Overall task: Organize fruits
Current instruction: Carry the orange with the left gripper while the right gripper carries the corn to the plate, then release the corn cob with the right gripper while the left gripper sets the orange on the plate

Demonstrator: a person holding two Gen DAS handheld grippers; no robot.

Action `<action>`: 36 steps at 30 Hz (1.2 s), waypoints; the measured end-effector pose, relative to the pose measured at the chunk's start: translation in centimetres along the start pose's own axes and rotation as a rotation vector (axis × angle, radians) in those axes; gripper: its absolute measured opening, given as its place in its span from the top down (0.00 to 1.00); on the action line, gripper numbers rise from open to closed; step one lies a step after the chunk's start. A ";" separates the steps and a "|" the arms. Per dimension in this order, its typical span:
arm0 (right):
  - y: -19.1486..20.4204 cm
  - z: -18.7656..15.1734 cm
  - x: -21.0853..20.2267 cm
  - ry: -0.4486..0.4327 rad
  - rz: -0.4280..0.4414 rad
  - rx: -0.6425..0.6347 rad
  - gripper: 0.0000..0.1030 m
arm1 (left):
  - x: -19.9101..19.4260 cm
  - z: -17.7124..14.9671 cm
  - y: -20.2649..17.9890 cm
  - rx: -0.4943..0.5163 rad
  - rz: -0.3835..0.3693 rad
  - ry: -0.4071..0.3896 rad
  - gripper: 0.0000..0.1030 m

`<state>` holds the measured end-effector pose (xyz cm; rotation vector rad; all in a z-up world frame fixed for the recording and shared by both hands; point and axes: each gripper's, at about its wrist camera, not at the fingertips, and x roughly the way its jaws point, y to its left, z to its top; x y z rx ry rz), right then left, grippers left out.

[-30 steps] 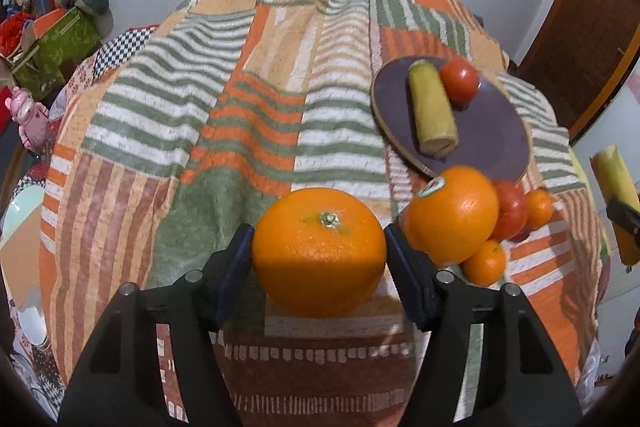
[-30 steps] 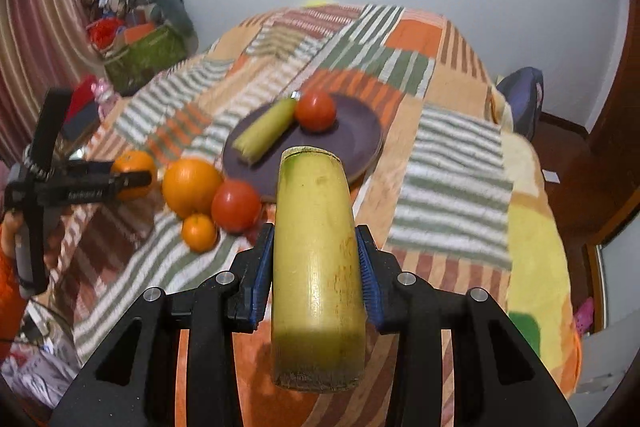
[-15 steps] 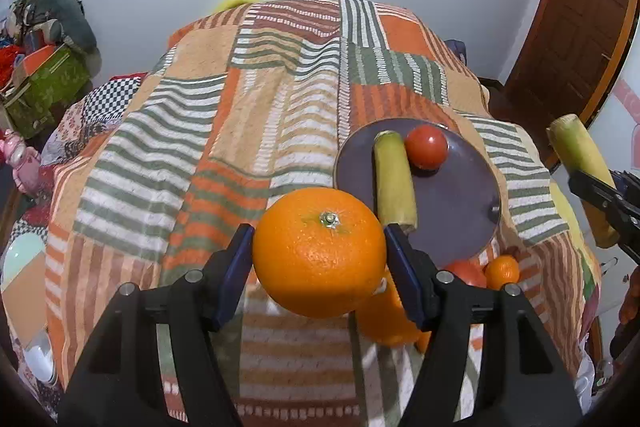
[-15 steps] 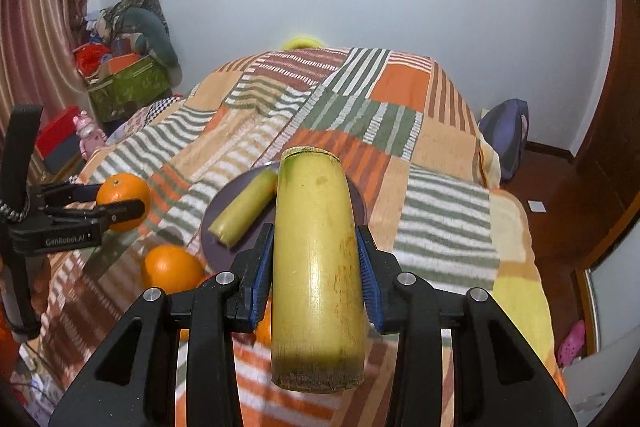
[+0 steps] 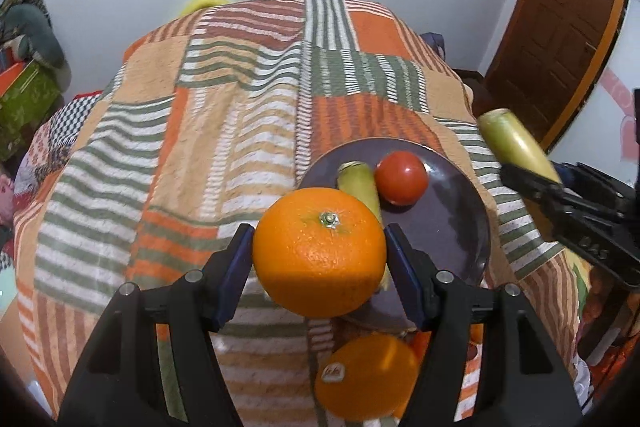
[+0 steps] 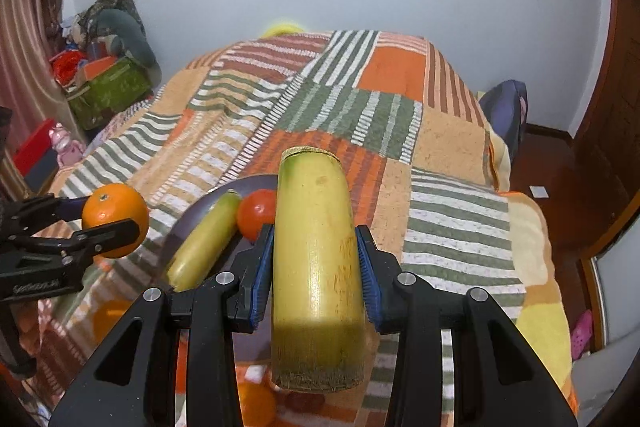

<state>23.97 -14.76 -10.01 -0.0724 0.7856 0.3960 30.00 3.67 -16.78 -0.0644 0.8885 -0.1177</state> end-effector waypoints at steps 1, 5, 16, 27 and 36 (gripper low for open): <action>-0.1 0.1 0.5 0.009 0.001 0.005 0.65 | 0.3 0.2 -0.3 0.007 -0.004 0.001 0.37; -0.5 0.2 2.3 0.049 0.000 0.015 0.65 | 1.6 0.9 -1.7 0.033 -0.030 0.014 0.37; -1.0 0.2 5.8 0.141 0.025 0.029 0.65 | 4.4 1.7 -4.4 0.071 -0.080 0.067 0.37; -1.2 0.0 6.6 0.181 0.057 0.031 0.65 | 4.9 1.7 -4.9 0.098 -0.080 0.059 0.37; -1.2 -0.1 4.5 0.132 0.047 0.005 0.64 | 5.0 1.4 -5.6 0.130 -0.052 0.054 0.37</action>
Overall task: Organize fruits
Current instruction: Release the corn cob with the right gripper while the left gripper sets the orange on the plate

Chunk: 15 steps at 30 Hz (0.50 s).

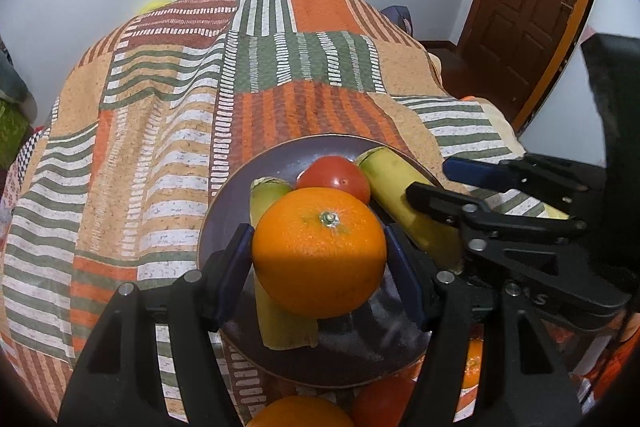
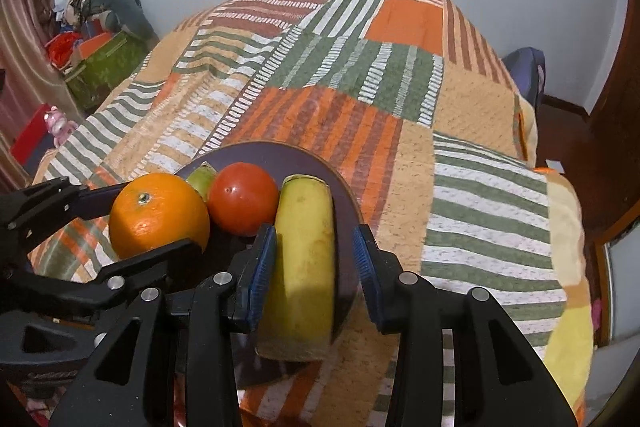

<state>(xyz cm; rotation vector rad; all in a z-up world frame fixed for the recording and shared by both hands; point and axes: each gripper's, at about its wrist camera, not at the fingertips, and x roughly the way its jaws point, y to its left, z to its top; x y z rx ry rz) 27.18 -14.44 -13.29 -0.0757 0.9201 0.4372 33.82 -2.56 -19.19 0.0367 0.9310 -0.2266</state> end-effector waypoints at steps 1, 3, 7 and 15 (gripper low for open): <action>-0.1 -0.1 -0.2 -0.002 -0.002 -0.001 0.64 | 0.0 0.0 -0.1 0.005 0.003 0.001 0.37; -0.2 -0.3 -0.6 -0.010 -0.013 -0.003 0.64 | 0.1 0.0 -0.4 0.013 0.011 0.009 0.37; -0.6 -0.8 -1.4 -0.020 -0.015 0.000 0.64 | -0.4 0.0 -1.2 0.034 -0.007 0.000 0.37; -0.1 -1.7 -3.2 -0.044 -0.029 -0.021 0.64 | -2.5 0.0 -0.4 0.001 0.019 -0.026 0.37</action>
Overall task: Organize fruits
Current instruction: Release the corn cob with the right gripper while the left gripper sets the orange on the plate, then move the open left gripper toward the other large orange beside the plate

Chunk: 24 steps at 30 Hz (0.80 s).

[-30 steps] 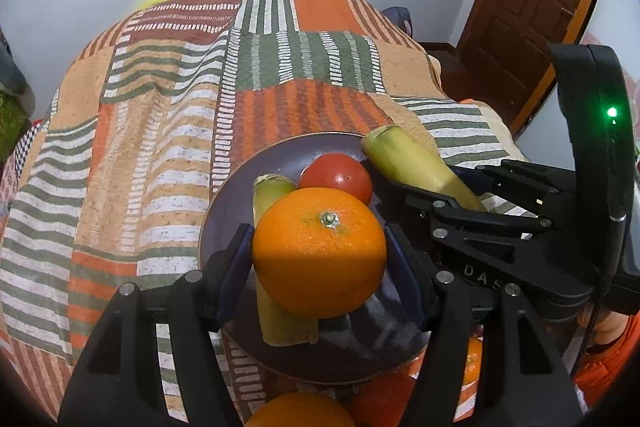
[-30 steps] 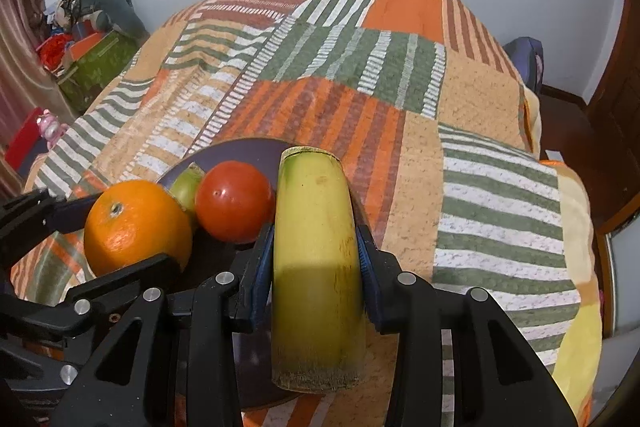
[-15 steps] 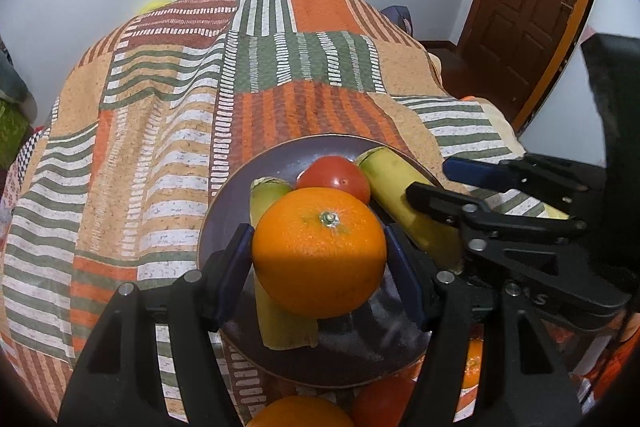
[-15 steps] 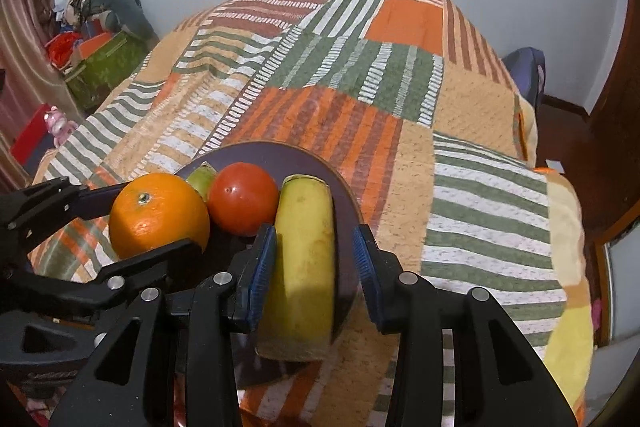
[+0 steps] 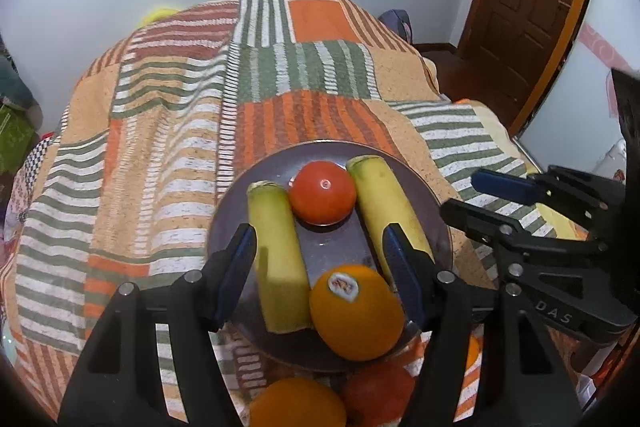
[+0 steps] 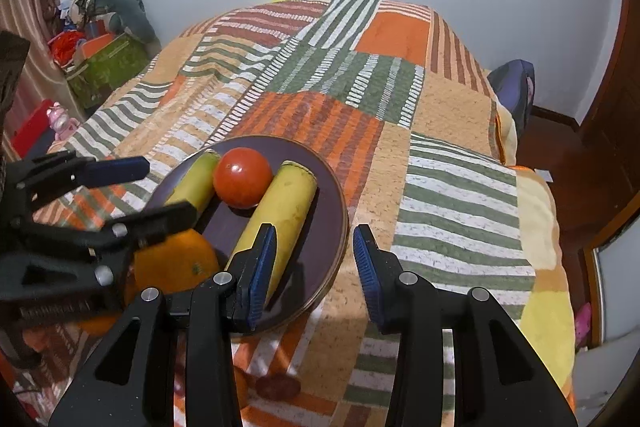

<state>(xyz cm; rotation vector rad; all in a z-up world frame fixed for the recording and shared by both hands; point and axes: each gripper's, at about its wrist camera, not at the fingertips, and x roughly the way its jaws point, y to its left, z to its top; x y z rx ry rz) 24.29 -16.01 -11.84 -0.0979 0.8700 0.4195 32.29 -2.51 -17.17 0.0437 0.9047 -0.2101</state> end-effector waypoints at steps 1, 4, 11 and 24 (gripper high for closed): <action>0.1 -0.1 -0.3 -0.005 0.001 0.000 0.64 | -0.5 -0.1 0.2 -0.004 0.004 -0.007 0.37; 0.5 -0.4 -1.4 -0.019 0.009 -0.004 0.64 | -2.2 -0.5 0.7 -0.012 0.017 -0.028 0.37; 1.7 -1.5 -4.3 -0.060 0.017 -0.019 0.60 | -6.4 -2.7 1.7 -0.025 0.049 -0.066 0.34; 3.0 -4.7 -6.2 -0.049 0.035 -0.015 0.54 | -8.7 -8.4 2.2 -0.046 0.058 -0.002 0.31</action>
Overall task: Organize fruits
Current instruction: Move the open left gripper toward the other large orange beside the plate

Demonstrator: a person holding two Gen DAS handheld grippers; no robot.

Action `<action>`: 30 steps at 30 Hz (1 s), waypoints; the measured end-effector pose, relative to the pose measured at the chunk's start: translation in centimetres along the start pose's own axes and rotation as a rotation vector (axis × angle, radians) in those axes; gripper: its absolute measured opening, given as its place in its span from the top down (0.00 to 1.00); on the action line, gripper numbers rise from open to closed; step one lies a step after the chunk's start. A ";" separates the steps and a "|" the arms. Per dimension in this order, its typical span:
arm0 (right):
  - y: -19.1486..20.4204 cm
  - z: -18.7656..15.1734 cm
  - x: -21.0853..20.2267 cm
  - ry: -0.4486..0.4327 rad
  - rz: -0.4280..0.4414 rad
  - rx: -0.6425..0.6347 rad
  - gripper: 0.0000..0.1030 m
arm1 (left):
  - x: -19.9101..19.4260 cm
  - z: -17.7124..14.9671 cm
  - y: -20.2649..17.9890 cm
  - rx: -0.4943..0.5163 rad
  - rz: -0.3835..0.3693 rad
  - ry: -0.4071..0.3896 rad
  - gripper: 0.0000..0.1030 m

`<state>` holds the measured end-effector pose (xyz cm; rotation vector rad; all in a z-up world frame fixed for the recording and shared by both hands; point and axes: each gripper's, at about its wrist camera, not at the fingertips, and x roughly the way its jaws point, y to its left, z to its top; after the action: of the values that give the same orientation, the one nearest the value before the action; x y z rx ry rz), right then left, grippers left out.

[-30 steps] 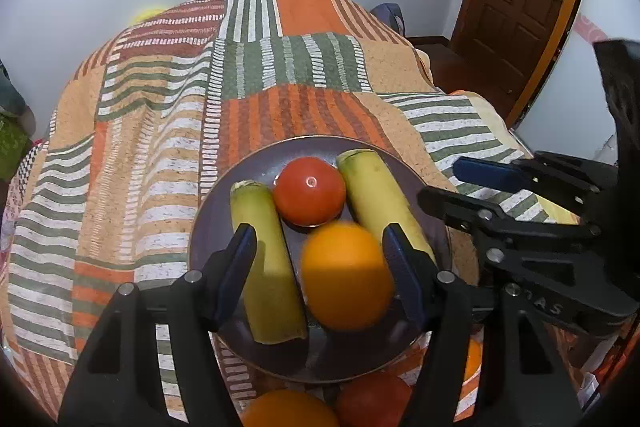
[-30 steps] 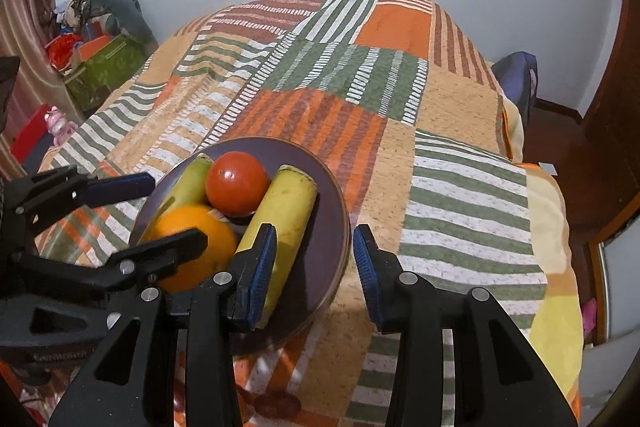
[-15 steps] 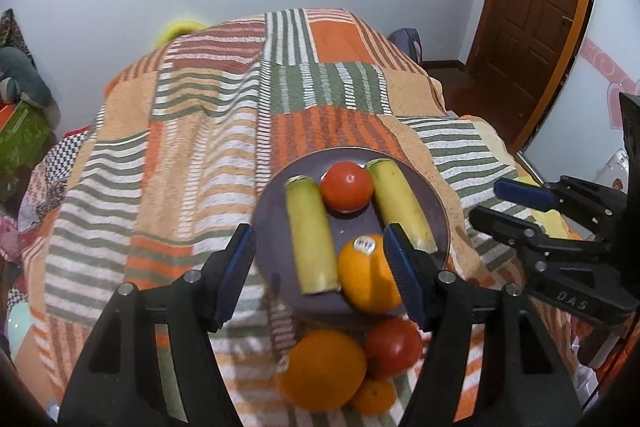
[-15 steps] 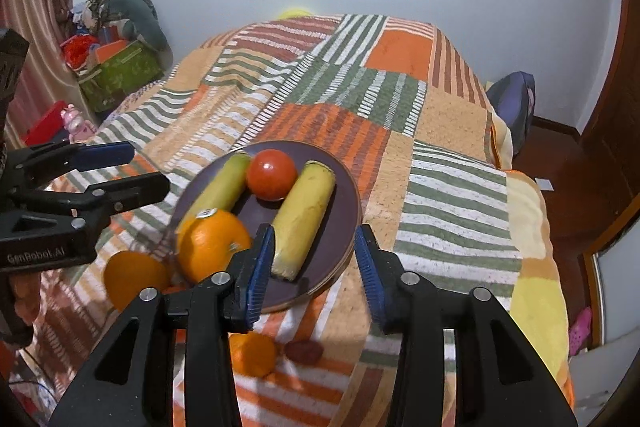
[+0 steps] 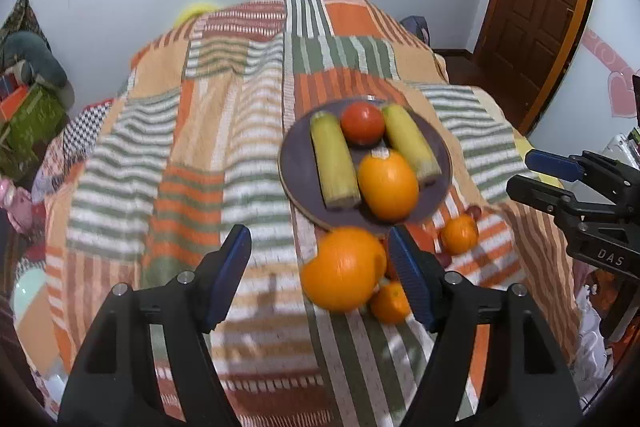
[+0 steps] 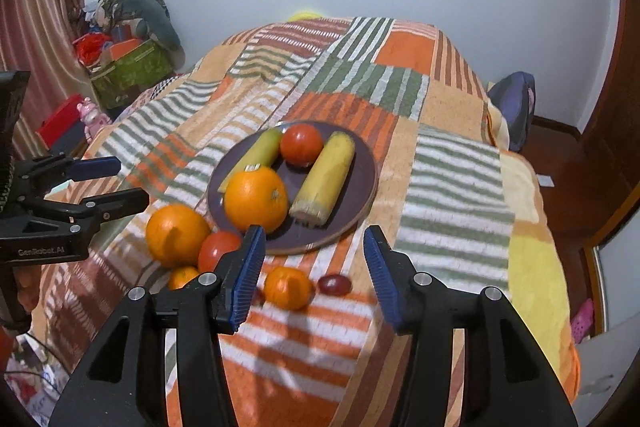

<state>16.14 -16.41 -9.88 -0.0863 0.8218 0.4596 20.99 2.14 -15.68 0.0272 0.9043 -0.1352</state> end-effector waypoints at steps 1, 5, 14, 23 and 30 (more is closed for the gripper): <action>0.1 -0.4 0.2 0.008 0.009 0.000 0.54 | 0.1 -0.5 0.0 -0.001 -0.004 0.007 0.31; 0.7 -1.9 0.7 0.037 0.040 -0.001 0.54 | 0.7 -2.0 -0.4 0.005 -0.010 0.042 0.31; 1.0 -4.0 2.8 0.088 0.082 0.041 0.55 | 2.9 -3.2 -0.1 -0.063 -0.051 0.088 0.31; 0.4 -4.1 4.3 0.115 0.092 0.055 0.60 | 4.7 -2.7 0.0 -0.080 -0.077 0.097 0.31; 0.3 -4.0 5.3 0.128 0.105 0.058 0.64 | 5.5 -2.5 -0.1 -0.080 -0.092 0.092 0.37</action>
<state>16.41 -15.19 -16.39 -0.0186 0.9678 0.5325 22.40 1.71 -21.49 -0.0833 1.0027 -0.1839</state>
